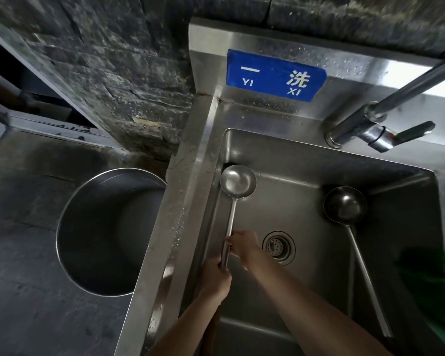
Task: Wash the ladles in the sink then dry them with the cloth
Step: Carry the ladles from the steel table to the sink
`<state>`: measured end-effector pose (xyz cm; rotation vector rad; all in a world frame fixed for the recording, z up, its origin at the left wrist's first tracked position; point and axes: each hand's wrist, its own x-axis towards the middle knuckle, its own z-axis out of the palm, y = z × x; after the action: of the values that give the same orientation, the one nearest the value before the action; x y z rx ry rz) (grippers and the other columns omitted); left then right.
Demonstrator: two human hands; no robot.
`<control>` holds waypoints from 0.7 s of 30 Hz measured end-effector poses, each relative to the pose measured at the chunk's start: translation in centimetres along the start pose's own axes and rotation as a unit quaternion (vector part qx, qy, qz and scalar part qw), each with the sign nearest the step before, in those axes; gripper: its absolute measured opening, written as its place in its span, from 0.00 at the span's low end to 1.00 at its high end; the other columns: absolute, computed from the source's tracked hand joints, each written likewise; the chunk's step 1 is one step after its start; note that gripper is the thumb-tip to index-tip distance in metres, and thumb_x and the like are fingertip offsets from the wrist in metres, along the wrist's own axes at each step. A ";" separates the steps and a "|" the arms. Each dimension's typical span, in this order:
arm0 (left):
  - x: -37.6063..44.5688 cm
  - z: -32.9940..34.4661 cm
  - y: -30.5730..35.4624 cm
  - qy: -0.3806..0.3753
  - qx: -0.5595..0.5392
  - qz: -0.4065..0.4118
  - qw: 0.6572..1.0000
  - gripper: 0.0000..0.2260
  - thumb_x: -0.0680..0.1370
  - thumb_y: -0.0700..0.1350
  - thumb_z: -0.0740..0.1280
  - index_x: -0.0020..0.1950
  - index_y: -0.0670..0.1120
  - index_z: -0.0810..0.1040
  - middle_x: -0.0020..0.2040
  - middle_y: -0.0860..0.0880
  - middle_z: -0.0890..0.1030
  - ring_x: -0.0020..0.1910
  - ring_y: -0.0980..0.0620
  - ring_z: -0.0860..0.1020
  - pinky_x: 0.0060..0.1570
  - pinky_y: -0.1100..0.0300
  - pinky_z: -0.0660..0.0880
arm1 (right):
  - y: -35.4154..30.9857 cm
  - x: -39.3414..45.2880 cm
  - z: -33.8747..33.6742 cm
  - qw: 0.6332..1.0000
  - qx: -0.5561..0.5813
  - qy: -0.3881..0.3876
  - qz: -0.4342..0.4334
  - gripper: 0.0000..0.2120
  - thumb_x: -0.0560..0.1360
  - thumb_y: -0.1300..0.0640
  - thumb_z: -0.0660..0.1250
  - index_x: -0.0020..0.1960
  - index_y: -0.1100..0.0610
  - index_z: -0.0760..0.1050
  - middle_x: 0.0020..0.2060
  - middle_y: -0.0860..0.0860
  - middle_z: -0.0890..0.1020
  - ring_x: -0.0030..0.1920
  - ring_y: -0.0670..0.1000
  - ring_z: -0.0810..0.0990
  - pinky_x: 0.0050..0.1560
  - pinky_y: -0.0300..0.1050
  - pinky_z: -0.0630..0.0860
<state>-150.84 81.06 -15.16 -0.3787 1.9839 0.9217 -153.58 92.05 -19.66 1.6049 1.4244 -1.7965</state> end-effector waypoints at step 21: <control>-0.7 0.0 -1.6 -0.005 0.132 0.126 0.983 0.37 0.79 0.51 0.65 0.82 0.51 0.45 0.77 0.46 0.66 0.70 0.45 0.73 0.65 0.45 0.74 | 1.5 -1.1 -2.0 0.999 -0.041 -0.014 -0.031 0.07 0.71 0.61 0.77 0.41 0.51 0.81 0.32 0.48 0.77 0.33 0.47 0.73 0.38 0.44 0.71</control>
<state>-149.54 79.98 -15.35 0.0275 2.1442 0.7968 -150.95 92.68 -19.10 1.5042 1.5291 -1.7628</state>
